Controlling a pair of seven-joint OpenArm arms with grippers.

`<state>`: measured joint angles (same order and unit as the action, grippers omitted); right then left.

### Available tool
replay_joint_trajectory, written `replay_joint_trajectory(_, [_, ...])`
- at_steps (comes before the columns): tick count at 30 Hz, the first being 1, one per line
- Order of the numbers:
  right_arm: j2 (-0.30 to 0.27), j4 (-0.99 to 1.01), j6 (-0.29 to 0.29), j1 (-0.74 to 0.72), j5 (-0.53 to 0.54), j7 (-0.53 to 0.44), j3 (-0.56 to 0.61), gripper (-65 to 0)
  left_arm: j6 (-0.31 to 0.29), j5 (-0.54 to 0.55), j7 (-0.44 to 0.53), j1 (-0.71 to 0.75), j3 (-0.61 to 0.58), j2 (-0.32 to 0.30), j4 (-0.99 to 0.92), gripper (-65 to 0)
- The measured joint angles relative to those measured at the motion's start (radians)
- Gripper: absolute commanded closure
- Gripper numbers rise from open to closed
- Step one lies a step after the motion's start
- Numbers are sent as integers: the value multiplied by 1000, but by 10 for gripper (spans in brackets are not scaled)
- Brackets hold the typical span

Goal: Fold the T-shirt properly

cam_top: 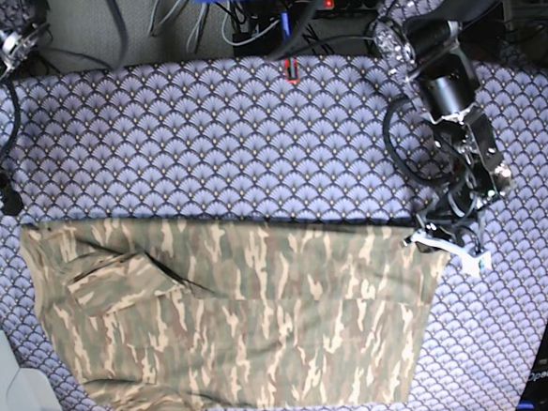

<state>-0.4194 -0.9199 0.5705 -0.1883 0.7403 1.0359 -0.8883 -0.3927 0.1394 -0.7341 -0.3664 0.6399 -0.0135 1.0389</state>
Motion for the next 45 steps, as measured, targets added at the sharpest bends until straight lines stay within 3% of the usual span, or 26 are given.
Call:
replay_joint_trajectory(10, [7,1,13,-45,6,20,40,-365,-1,0,1,0,0,0,0,-9])
replay_joint_trajectory(16, [12,12,13,-44,0,-45,83,-365,-1,0,1,0,0,0,0,-9])
replay_joint_trajectory(24, [3,193,20,-106,17,-191,161,-365,-3,0,1,0,0,0,1,-9])
replay_joint_trajectory(29, [18,200,19,-136,7,-203,194,-360,-3,0,0,0,0,0,3,-9])
replay_joint_trajectory(32, [27,201,16,-159,-2,-206,194,-290,-3,0,0,0,0,0,3,-9])
replay_joint_trajectory(37, [29,200,16,-180,0,-255,196,-10,-3,0,0,0,0,0,3,-9])
replay_joint_trajectory(45, [29,200,16,-159,5,-253,193,0,-3,0,-11,0,0,0,4,-9])
